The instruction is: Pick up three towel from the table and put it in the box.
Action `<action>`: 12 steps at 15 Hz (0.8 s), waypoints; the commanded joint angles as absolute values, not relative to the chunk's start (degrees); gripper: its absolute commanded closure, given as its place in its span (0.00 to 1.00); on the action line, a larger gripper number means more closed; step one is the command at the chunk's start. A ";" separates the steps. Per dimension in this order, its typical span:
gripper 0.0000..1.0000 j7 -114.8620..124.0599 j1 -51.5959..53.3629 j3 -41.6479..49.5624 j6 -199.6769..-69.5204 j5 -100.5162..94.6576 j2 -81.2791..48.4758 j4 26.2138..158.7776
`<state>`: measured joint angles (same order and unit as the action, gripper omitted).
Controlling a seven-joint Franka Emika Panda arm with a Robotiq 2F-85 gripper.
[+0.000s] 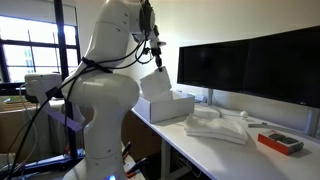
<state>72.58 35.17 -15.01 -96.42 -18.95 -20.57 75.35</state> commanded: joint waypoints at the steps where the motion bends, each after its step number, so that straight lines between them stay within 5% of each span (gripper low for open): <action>1: 0.92 71.12 33.94 -15.83 -98.52 -13.98 -22.50 76.38; 12: 0.92 67.86 33.13 -15.91 -97.91 -8.96 -29.02 72.29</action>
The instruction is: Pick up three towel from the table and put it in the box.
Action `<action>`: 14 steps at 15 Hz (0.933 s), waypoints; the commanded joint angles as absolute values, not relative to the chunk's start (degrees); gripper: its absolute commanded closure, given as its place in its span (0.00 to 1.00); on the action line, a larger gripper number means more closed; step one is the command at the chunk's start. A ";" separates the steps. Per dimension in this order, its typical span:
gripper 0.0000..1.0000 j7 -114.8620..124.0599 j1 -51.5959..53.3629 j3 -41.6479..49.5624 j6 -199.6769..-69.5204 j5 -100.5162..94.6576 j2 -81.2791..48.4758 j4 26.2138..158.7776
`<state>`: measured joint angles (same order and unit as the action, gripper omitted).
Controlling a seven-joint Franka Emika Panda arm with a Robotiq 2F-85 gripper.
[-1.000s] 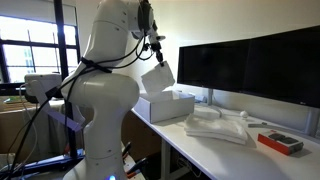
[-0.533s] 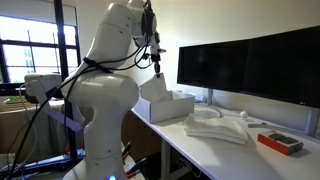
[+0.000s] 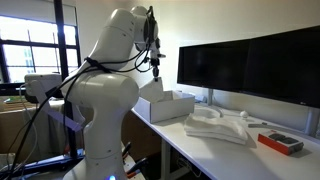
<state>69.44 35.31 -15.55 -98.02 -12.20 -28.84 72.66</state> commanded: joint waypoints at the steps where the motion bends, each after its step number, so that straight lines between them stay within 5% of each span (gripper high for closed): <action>1: 0.92 68.27 32.31 -15.65 -98.22 -8.08 -28.66 73.13; 9: 0.95 67.11 24.54 -15.18 -100.98 0.26 -29.27 78.47; 10: 0.63 66.78 23.76 -15.20 -101.11 1.24 -29.59 79.33; 14: 0.43 65.90 22.25 -13.25 -100.82 5.64 -29.90 82.52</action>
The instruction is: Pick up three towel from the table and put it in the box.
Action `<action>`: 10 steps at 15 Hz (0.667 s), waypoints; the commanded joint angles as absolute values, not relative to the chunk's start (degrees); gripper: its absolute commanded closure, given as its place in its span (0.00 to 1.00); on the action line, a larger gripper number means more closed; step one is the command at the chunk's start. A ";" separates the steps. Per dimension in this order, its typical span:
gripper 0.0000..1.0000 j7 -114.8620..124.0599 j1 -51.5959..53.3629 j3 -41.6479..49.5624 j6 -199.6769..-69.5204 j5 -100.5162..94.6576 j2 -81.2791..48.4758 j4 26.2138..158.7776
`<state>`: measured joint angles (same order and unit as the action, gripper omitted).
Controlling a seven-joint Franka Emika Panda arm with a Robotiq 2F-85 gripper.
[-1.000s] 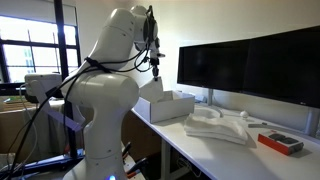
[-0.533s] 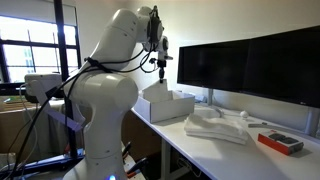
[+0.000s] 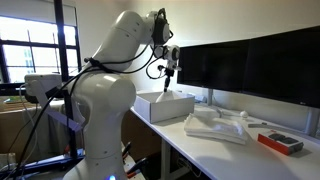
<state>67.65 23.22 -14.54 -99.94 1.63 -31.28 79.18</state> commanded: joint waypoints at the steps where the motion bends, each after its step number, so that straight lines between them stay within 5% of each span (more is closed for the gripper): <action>1: 0.38 66.16 21.96 -12.84 -100.90 6.22 -29.65 83.26; 6: 0.04 69.18 22.28 -9.74 -100.17 6.37 -28.84 84.48; 10: 0.00 71.27 23.09 -8.12 -100.49 4.45 -28.07 83.73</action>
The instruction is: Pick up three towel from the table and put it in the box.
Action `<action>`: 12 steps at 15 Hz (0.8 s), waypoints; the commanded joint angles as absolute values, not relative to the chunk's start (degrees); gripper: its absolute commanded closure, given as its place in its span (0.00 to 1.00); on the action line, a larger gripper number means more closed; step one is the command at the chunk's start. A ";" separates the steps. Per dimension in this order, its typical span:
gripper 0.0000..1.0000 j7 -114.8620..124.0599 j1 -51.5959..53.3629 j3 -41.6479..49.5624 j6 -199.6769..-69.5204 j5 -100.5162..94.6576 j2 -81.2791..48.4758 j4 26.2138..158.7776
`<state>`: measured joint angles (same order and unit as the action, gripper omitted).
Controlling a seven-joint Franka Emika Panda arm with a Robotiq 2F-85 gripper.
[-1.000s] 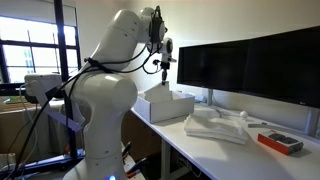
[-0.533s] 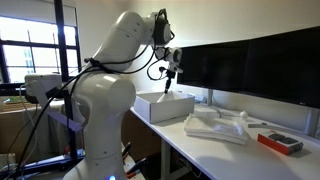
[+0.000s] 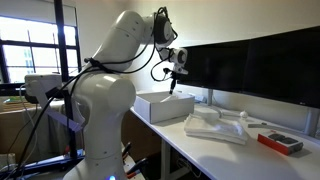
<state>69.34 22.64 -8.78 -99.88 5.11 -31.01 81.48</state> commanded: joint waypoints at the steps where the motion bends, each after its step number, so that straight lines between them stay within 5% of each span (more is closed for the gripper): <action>1: 0.00 71.25 23.56 -8.09 -100.43 3.80 -27.94 83.26; 12: 0.00 65.92 24.33 -11.31 -101.09 8.25 -32.57 83.04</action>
<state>68.76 26.51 -11.39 -99.53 5.66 -31.50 80.96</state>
